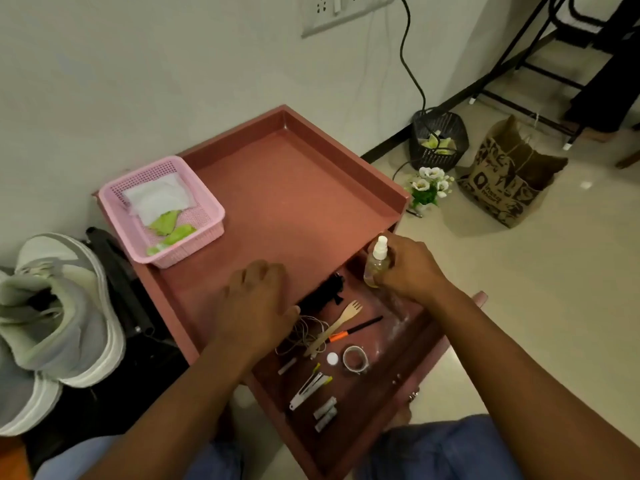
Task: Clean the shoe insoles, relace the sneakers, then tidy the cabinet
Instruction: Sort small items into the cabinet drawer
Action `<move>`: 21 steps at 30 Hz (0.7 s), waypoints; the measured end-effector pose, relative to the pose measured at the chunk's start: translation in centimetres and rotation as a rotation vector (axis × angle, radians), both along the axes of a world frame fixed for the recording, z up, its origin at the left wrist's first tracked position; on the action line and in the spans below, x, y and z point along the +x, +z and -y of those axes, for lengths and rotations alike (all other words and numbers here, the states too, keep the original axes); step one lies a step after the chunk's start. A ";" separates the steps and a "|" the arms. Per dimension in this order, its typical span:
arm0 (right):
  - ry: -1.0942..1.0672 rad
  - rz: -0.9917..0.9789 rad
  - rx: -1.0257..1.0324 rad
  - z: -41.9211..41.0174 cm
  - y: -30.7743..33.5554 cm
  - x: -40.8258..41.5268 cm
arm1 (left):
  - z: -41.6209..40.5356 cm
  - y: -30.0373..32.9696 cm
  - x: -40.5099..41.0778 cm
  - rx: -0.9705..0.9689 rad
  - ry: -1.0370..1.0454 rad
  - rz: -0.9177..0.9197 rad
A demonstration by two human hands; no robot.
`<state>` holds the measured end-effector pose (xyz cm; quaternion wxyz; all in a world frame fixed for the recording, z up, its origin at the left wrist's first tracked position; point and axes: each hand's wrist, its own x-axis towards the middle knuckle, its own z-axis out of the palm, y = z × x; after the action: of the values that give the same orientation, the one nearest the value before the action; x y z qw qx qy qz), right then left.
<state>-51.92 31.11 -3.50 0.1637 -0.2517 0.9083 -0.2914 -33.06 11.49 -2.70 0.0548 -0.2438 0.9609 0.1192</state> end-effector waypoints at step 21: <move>0.016 0.061 0.411 -0.3 -5.7 1.3 | 1.1 -0.6 -1.1 -0.072 0.029 -0.029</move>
<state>-50.58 31.37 -9.18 0.2410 -0.2111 0.9413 -0.1063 -34.20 10.43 -3.30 0.0305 -0.2579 0.9616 0.0889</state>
